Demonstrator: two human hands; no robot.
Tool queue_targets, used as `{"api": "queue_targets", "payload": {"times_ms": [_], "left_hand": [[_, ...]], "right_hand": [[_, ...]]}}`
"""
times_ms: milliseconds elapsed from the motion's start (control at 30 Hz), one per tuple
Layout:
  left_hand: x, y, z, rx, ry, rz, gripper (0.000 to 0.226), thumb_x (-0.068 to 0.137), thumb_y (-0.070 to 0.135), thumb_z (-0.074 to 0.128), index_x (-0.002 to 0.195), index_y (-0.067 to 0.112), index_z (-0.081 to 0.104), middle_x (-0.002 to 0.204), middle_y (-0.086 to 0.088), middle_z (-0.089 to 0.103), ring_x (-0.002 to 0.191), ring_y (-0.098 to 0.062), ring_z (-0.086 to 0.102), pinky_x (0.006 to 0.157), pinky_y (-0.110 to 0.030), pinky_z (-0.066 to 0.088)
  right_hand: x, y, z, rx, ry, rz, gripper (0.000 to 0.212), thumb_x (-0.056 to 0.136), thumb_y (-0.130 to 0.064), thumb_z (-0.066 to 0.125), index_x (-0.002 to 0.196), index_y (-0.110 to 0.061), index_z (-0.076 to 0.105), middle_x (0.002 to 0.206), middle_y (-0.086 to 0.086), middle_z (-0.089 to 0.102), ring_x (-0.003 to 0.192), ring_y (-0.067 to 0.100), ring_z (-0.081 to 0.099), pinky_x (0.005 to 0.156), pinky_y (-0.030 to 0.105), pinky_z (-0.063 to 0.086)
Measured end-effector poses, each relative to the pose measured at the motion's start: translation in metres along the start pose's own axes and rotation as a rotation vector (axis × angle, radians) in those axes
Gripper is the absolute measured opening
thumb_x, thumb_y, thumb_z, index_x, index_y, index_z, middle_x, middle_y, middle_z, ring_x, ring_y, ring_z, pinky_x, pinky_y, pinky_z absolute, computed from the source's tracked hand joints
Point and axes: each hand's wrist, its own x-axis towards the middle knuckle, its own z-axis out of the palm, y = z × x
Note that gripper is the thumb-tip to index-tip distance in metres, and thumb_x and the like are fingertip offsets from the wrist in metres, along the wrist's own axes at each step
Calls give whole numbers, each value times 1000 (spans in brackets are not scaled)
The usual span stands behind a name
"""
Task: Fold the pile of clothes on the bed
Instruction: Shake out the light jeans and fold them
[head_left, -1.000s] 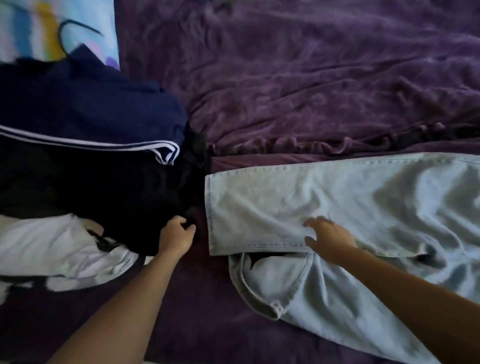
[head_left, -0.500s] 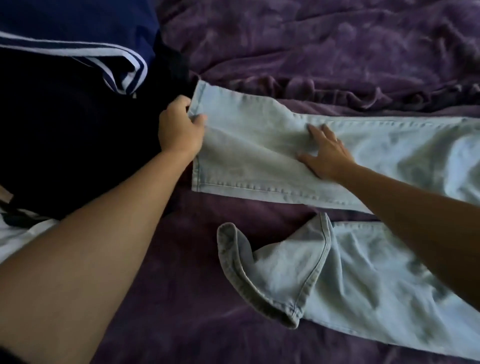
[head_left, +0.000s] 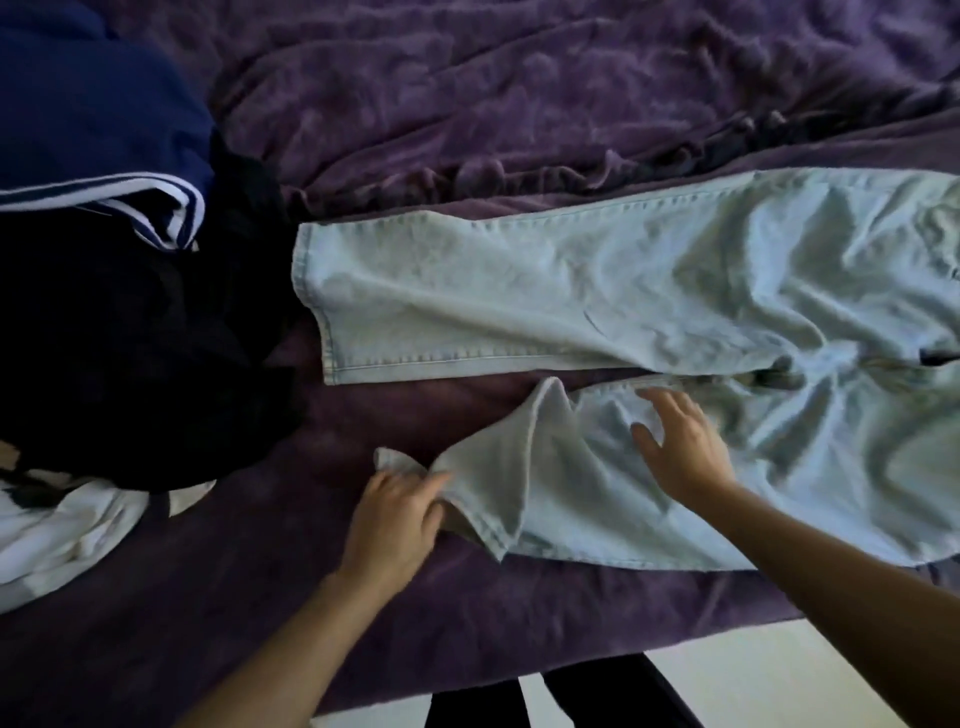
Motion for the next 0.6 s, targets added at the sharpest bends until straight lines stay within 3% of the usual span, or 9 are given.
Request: {"api": "queue_targets", "payload": {"times_ms": [67, 133, 200, 300, 367, 467, 533, 600], "left_hand": [[6, -1, -18, -333, 126, -229, 18, 90, 5, 57, 104, 10, 69, 84, -8, 69, 81, -23, 64, 75, -30, 50], [9, -7, -42, -583, 189, -384, 13, 95, 11, 53, 93, 8, 65, 80, -3, 69, 74, -15, 64, 65, -21, 47], [6, -12, -61, -701, 164, -463, 13, 96, 19, 55, 98, 18, 68, 85, 6, 72, 77, -8, 67, 64, -17, 51], [-18, -26, -49, -531, 93, -653, 14, 95, 20, 55, 99, 18, 69, 94, -3, 71, 85, -20, 66, 71, -32, 54], [-45, -37, -28, -381, 82, -891, 21, 95, 21, 52, 106, 11, 67, 104, -16, 67, 92, -34, 63, 82, -45, 54], [-76, -43, -12, -258, 187, -1185, 31, 93, 12, 48, 121, 9, 59, 118, -23, 60, 102, -41, 59, 87, -47, 52], [-73, -30, -10, -104, 299, -1080, 32, 90, 8, 50, 121, 7, 57, 122, -24, 58, 109, -43, 55, 88, -48, 47], [-58, 0, -4, -32, 382, -798, 28, 87, 5, 53, 115, 7, 59, 111, -21, 60, 102, -41, 56, 80, -47, 46]], "right_hand": [[-14, 14, 5, 77, 10, 58, 44, 92, -25, 60, 134, -18, 52, 135, 8, 53, 115, 30, 55, 90, 38, 45], [-21, 22, 7, 170, 42, 83, 41, 92, -23, 59, 132, -17, 54, 131, 8, 55, 111, 31, 58, 89, 39, 47], [-26, 24, 4, 229, 79, 88, 38, 94, -26, 56, 131, -17, 54, 128, 7, 57, 108, 29, 59, 87, 39, 48], [-35, 28, -4, 252, 94, 73, 40, 96, -32, 52, 135, -22, 50, 133, 4, 53, 112, 27, 57, 86, 40, 48], [-42, 37, -6, 176, 21, 58, 43, 96, -36, 50, 137, -26, 46, 139, 3, 48, 117, 27, 54, 88, 41, 48], [-58, 60, -1, -31, -107, -18, 50, 93, -37, 52, 140, -25, 43, 144, 3, 42, 129, 27, 41, 99, 43, 41], [-72, 80, 4, -132, -185, -32, 56, 91, -41, 51, 143, -28, 35, 148, 1, 34, 135, 25, 33, 103, 44, 37], [-88, 99, 12, -173, -272, -16, 63, 91, -48, 50, 147, -31, 26, 153, 0, 25, 141, 23, 23, 107, 45, 34]]}}
